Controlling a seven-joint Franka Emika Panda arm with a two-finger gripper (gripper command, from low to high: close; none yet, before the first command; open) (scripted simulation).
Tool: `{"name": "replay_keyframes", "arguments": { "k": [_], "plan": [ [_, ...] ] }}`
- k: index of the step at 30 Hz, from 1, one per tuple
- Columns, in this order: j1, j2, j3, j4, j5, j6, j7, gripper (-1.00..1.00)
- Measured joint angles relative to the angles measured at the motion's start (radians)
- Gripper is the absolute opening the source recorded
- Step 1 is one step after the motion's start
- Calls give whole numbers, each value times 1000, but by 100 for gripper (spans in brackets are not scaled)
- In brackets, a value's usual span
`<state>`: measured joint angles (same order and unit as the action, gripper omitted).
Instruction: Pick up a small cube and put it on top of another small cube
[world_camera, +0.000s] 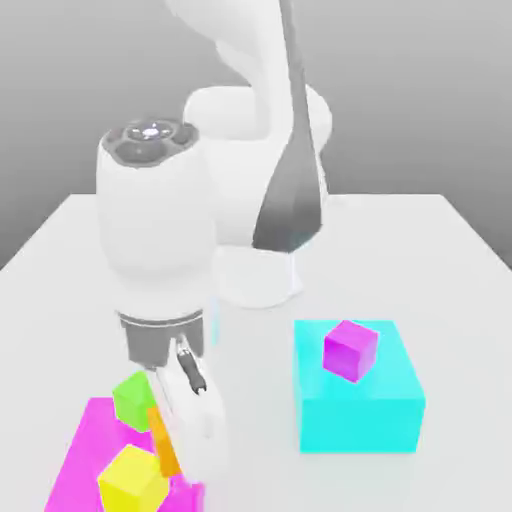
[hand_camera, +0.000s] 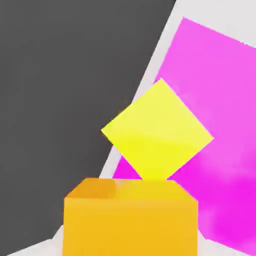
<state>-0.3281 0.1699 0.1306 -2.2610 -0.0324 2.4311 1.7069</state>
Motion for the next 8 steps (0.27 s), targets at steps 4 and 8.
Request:
{"name": "replay_keyframes", "arguments": {
  "k": [4, 8],
  "plan": [
    [-19, 61, -14, 8, -9, 53, -61, -100],
    [-18, 89, -17, 4, -15, 85, -59, 100]
  ]
}}
